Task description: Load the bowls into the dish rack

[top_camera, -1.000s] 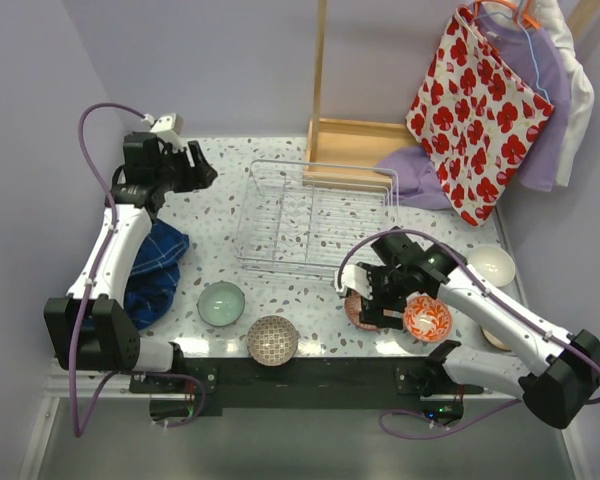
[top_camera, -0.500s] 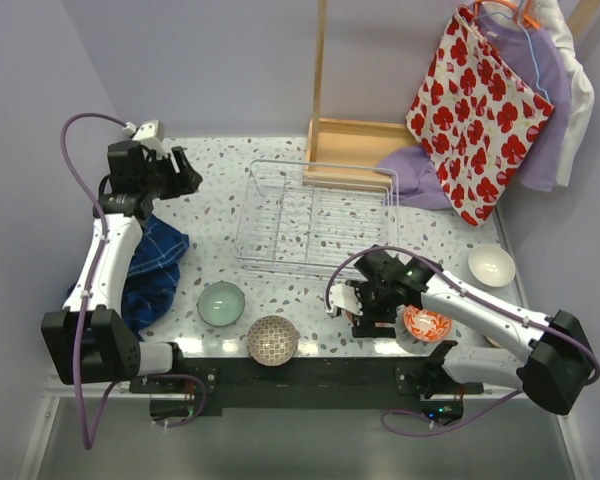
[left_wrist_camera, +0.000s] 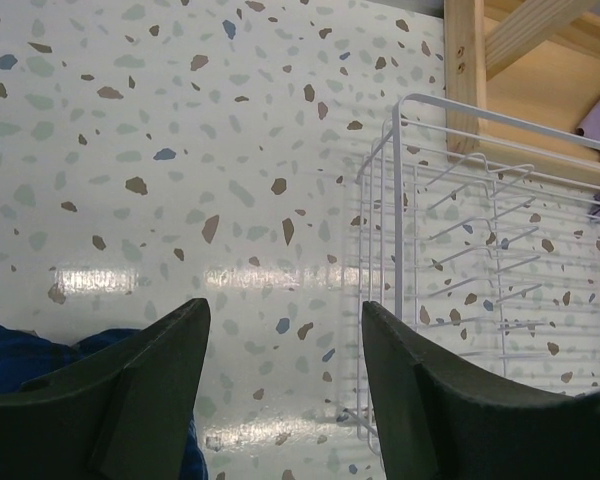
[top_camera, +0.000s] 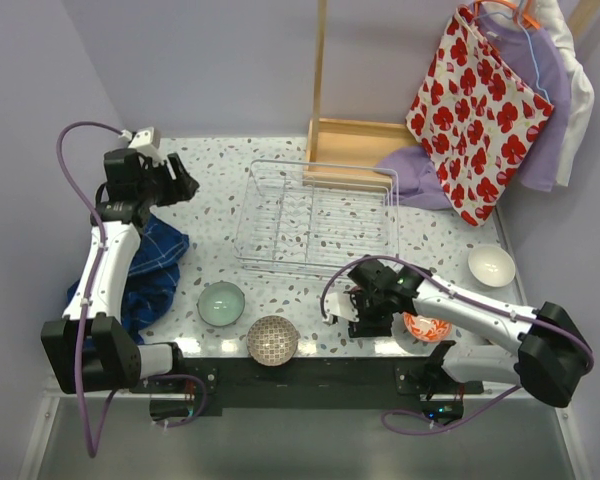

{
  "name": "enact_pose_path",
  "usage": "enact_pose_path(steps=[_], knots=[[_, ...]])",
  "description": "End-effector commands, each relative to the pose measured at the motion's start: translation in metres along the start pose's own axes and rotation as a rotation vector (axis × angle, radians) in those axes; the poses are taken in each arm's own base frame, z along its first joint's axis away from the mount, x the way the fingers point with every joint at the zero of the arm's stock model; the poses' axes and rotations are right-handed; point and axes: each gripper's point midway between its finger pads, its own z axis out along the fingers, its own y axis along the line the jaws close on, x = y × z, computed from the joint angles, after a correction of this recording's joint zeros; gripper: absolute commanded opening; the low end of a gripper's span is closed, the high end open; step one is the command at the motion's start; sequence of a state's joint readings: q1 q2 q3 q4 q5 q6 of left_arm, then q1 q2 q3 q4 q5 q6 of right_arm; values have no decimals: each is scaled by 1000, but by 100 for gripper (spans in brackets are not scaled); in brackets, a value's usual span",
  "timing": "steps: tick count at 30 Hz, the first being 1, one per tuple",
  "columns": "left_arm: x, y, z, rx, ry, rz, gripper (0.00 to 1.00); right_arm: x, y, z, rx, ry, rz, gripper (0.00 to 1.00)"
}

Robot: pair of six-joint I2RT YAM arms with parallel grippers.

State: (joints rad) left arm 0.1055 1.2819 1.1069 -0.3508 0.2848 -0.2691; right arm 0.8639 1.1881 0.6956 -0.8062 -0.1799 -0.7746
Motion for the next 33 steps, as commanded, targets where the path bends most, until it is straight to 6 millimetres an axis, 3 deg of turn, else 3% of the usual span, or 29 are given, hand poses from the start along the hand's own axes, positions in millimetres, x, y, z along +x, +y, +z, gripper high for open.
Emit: enact_pose_path(steps=[1, 7, 10, 13, 15, 18, 19, 21, 22, 28, 31, 33], knots=[[-15, -5, -7, 27, -64, 17, 67, -2, -6, 3, 40, -8, 15, 52], [-12, -5, -11, 30, -69, 16, 67, 0, -3, 5, 34, -11, 18, 41], [-9, -4, -12, 31, -67, 15, 67, 0, 0, 3, 17, -11, 5, 31], [-2, -3, -13, 28, -57, 17, 67, -2, 2, -1, 1, -16, -5, 17], [1, -2, -15, 25, -52, 19, 67, -5, 3, -9, -8, -18, -1, 1], [3, -2, -17, 25, -45, 27, 67, -13, 7, -30, -17, -41, -2, 0], [2, -2, -17, 27, -47, 33, 67, -11, 18, -37, -62, -35, 1, 0], [2, -4, -17, 36, -47, 33, 67, -22, 21, -58, -82, -68, -23, 0], [2, -5, -17, 41, -44, 35, 67, -19, 36, -68, -143, -64, -22, 0], [7, -10, -8, 87, -8, 25, 66, -34, 51, -121, -221, -96, -53, 0], [16, -11, 0, 109, 22, 25, 66, -56, 33, -146, -145, -150, -73, 0], [16, -12, 6, 118, 27, 33, 66, -63, 20, -148, -117, -143, -67, 0]])
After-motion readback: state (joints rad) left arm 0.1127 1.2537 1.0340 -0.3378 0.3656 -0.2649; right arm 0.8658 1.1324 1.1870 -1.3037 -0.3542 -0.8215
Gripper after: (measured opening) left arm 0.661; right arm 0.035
